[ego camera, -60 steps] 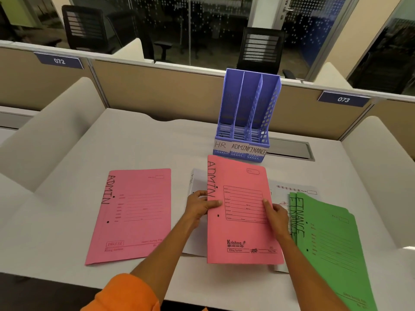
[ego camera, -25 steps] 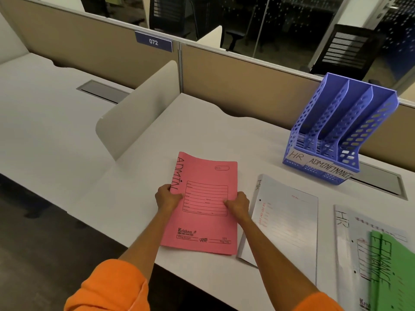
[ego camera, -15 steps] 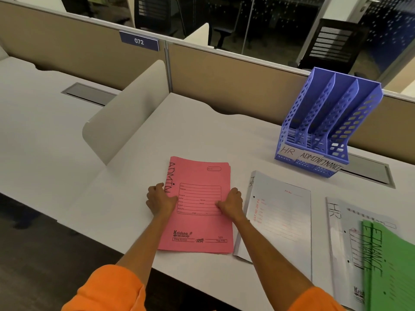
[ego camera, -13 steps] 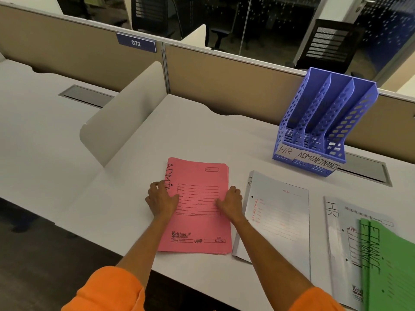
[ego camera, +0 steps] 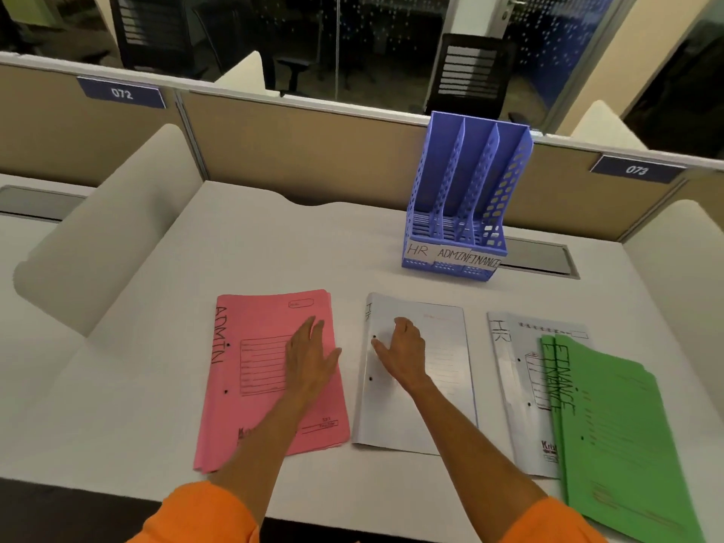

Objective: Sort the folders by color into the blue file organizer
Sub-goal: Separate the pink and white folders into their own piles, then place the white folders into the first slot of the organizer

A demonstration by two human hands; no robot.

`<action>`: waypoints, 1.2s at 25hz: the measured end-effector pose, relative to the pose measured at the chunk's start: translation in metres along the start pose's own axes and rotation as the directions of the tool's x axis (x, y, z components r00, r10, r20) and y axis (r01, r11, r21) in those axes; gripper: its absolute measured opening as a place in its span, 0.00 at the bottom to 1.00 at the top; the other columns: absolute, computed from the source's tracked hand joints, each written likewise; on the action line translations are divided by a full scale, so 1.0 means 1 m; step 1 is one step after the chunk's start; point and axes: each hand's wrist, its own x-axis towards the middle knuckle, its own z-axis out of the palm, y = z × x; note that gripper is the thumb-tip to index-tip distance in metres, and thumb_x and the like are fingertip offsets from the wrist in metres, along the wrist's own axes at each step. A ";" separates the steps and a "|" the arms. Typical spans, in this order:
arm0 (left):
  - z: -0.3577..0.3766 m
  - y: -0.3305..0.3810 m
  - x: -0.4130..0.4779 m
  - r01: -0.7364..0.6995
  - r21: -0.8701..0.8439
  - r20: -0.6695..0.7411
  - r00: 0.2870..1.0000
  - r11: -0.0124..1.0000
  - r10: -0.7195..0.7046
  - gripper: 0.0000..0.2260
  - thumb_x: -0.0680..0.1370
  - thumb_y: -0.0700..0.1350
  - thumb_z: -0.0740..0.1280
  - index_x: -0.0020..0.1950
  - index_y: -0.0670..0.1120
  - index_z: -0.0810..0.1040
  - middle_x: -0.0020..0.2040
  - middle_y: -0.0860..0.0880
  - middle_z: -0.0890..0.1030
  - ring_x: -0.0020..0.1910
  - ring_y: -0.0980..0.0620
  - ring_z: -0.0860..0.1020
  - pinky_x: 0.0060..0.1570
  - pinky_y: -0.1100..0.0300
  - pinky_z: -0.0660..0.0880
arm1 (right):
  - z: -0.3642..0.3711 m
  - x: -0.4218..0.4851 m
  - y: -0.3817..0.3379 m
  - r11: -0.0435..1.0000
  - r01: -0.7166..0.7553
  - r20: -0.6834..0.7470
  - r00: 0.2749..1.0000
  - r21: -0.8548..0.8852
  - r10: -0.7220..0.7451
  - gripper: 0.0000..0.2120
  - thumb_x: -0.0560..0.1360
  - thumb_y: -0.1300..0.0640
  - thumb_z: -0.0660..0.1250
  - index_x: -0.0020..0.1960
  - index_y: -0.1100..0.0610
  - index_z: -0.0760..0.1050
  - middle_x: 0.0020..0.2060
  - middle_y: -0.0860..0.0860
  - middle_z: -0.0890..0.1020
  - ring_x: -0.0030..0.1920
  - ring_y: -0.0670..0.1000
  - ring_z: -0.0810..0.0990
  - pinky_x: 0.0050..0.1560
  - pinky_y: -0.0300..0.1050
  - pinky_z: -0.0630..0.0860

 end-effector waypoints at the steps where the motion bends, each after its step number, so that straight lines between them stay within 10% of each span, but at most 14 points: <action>1: 0.007 0.009 0.000 -0.035 0.010 0.016 0.999 0.999 0.035 0.31 0.77 0.53 0.69 0.76 0.45 0.64 0.78 0.46 0.61 0.77 0.46 0.59 0.75 0.47 0.57 | -0.008 0.001 0.013 1.000 -0.021 -0.011 1.000 0.000 0.021 0.34 0.74 0.40 0.66 0.72 0.58 0.62 0.71 0.56 0.68 0.70 0.57 0.68 0.69 0.50 0.64; 16: 0.090 0.129 -0.008 -0.401 0.033 0.218 0.897 0.916 0.385 0.29 0.79 0.56 0.65 0.76 0.46 0.65 0.78 0.46 0.62 0.77 0.44 0.61 0.76 0.50 0.53 | -0.085 -0.025 0.155 0.966 -0.244 -0.164 0.960 -0.080 0.229 0.35 0.72 0.44 0.70 0.70 0.65 0.65 0.67 0.61 0.72 0.67 0.61 0.70 0.66 0.57 0.68; 30: 0.164 0.251 -0.057 0.048 -0.413 0.464 0.871 0.909 0.164 0.27 0.76 0.47 0.72 0.72 0.43 0.69 0.70 0.44 0.74 0.67 0.46 0.74 0.68 0.51 0.71 | -0.125 -0.061 0.253 0.874 -0.440 -0.248 0.888 -0.207 0.388 0.28 0.77 0.51 0.64 0.74 0.54 0.60 0.76 0.58 0.58 0.76 0.62 0.54 0.71 0.67 0.54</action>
